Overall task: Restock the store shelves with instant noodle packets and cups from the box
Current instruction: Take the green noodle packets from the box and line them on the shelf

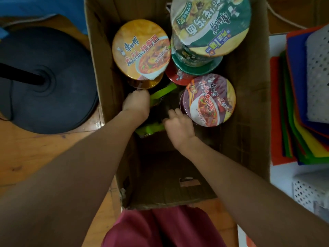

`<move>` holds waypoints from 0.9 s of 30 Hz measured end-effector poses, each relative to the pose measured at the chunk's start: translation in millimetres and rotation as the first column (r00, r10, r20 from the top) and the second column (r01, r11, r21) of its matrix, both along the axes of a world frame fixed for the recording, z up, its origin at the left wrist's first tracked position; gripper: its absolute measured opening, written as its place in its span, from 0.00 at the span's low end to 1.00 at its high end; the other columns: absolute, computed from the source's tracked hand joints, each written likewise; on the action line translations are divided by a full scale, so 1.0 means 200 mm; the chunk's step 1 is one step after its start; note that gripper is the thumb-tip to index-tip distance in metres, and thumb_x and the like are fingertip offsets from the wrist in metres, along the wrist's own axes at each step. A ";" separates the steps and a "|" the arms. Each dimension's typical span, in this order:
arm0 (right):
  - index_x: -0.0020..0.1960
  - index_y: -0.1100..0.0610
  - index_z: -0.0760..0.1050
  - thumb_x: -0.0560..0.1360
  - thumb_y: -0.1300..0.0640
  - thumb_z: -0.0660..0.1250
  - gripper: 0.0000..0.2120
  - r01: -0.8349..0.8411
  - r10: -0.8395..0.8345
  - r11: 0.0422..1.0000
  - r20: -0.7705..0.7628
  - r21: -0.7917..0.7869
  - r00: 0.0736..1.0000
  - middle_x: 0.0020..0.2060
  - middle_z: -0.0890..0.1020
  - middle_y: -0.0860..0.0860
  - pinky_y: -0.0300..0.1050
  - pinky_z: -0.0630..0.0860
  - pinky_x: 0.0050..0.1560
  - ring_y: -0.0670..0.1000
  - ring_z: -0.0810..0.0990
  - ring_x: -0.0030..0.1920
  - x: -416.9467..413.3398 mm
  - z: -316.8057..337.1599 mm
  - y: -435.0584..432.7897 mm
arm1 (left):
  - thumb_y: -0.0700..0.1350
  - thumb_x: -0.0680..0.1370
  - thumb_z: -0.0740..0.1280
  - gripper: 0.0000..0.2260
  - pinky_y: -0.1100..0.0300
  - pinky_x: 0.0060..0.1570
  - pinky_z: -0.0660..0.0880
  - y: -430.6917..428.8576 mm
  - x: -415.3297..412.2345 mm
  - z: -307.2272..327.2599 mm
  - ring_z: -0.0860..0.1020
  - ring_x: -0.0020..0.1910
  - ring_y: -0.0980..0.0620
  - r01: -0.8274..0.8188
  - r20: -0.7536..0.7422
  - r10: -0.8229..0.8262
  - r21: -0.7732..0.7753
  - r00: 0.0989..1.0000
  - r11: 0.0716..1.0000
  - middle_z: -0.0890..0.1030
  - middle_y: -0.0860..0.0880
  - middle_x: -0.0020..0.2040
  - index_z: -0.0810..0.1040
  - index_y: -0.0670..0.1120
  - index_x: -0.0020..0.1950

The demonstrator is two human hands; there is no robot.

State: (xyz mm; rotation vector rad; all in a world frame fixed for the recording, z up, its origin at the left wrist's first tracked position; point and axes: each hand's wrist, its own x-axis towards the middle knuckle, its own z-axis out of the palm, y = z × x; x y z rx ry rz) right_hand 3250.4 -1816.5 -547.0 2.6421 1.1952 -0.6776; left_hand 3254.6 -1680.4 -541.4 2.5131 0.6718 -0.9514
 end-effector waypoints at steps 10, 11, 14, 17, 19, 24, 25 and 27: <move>0.34 0.61 0.80 0.58 0.61 0.72 0.05 0.215 -0.145 0.920 -0.226 0.328 0.963 0.33 0.81 0.56 0.46 0.79 0.32 0.60 0.79 0.36 -0.05 0.54 -0.26 | 0.37 0.76 0.65 0.12 0.47 0.51 0.71 -0.17 -0.15 0.55 0.74 0.56 0.36 -0.188 0.140 0.215 -0.185 0.967 0.965 0.75 0.35 0.57 0.69 0.36 0.57; 0.34 0.61 0.80 0.59 0.59 0.70 0.06 0.226 -0.149 0.907 -0.232 0.355 0.961 0.33 0.81 0.56 0.46 0.78 0.33 0.59 0.80 0.35 -0.06 0.61 -0.28 | 0.37 0.76 0.64 0.12 0.46 0.51 0.70 -0.18 -0.16 0.63 0.74 0.56 0.35 -0.207 0.154 0.240 -0.200 0.959 0.958 0.75 0.35 0.56 0.68 0.35 0.57; 0.38 0.62 0.81 0.61 0.59 0.69 0.08 0.289 -0.186 0.870 -0.276 0.399 0.943 0.36 0.83 0.56 0.47 0.78 0.38 0.59 0.80 0.38 -0.07 0.85 -0.34 | 0.36 0.77 0.62 0.11 0.45 0.49 0.71 -0.21 -0.20 0.87 0.75 0.54 0.34 -0.228 0.214 0.279 -0.235 0.936 0.945 0.77 0.34 0.54 0.68 0.36 0.59; 0.42 0.63 0.82 0.64 0.59 0.69 0.09 0.354 -0.232 0.828 -0.309 0.434 0.922 0.39 0.84 0.56 0.50 0.78 0.42 0.60 0.79 0.42 -0.08 1.11 -0.36 | 0.38 0.78 0.62 0.12 0.47 0.48 0.71 -0.21 -0.23 1.13 0.74 0.55 0.34 -0.225 0.271 0.290 -0.246 0.918 0.943 0.77 0.34 0.55 0.68 0.36 0.60; 0.43 0.63 0.82 0.65 0.59 0.69 0.09 0.379 -0.251 0.792 -0.311 0.478 0.917 0.40 0.84 0.57 0.50 0.76 0.45 0.61 0.79 0.43 -0.09 1.29 -0.37 | 0.39 0.78 0.62 0.13 0.48 0.49 0.71 -0.20 -0.24 1.31 0.74 0.56 0.34 -0.222 0.326 0.302 -0.259 0.896 0.940 0.77 0.35 0.56 0.69 0.37 0.61; 0.47 0.62 0.82 0.67 0.59 0.68 0.11 0.441 -0.317 0.715 -0.311 0.543 0.896 0.43 0.84 0.55 0.39 0.69 0.49 0.60 0.78 0.47 -0.14 1.77 -0.41 | 0.38 0.78 0.61 0.13 0.51 0.51 0.70 -0.16 -0.28 1.84 0.74 0.57 0.36 -0.173 0.486 0.305 -0.296 0.819 0.939 0.78 0.36 0.57 0.71 0.40 0.62; 0.47 0.61 0.82 0.67 0.58 0.68 0.11 0.439 -0.325 0.705 -0.296 0.557 0.898 0.42 0.84 0.55 0.37 0.67 0.48 0.59 0.78 0.47 -0.15 1.88 -0.42 | 0.38 0.78 0.61 0.13 0.52 0.51 0.69 -0.15 -0.29 1.96 0.74 0.58 0.37 -0.157 0.522 0.297 -0.295 0.800 0.942 0.78 0.37 0.57 0.71 0.40 0.63; 0.46 0.61 0.83 0.67 0.57 0.68 0.11 0.431 -0.347 0.680 -0.258 0.593 0.902 0.41 0.84 0.55 0.34 0.65 0.45 0.58 0.78 0.46 -0.16 2.10 -0.44 | 0.38 0.78 0.61 0.12 0.57 0.48 0.66 -0.13 -0.30 2.19 0.75 0.56 0.38 -0.113 0.604 0.269 -0.284 0.750 0.952 0.78 0.38 0.56 0.72 0.39 0.62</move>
